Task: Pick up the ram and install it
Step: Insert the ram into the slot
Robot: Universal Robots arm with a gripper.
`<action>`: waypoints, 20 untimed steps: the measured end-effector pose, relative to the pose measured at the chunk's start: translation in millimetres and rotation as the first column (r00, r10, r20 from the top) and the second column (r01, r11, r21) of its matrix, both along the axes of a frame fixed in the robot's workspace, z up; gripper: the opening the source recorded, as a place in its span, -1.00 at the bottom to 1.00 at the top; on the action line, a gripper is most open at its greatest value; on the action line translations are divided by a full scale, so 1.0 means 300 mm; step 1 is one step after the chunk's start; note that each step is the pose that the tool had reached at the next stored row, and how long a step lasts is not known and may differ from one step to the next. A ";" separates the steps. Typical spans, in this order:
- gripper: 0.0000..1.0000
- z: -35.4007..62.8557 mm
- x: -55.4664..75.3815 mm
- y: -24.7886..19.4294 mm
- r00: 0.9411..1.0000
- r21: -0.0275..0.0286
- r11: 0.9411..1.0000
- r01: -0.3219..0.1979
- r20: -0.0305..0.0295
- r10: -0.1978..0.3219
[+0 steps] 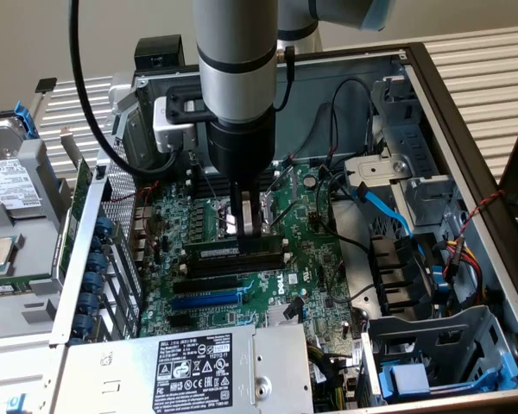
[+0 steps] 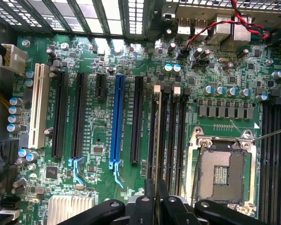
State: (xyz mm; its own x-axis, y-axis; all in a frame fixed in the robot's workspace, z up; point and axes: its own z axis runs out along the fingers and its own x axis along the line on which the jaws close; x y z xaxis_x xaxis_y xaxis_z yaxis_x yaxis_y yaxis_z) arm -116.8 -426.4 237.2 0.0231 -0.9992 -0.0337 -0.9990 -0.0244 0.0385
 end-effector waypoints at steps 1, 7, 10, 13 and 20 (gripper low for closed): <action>-0.73 0.000 0.000 0.000 1.000 0.000 1.000 0.000 0.000 0.000; -0.73 -0.001 0.000 -0.001 1.000 0.000 1.000 0.000 0.001 0.000; -0.73 -0.003 0.000 -0.001 1.000 0.000 1.000 0.000 0.003 0.000; -0.73 -0.004 -0.002 -0.001 1.000 0.000 1.000 0.002 0.005 -0.002; -0.73 -0.005 -0.007 -0.001 1.000 0.000 1.000 0.007 0.008 -0.007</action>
State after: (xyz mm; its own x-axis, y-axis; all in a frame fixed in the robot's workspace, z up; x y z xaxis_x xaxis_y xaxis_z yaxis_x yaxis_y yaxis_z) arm -119.0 -426.6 235.8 0.0160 -0.9993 -0.0337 -0.9994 -0.0171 0.0308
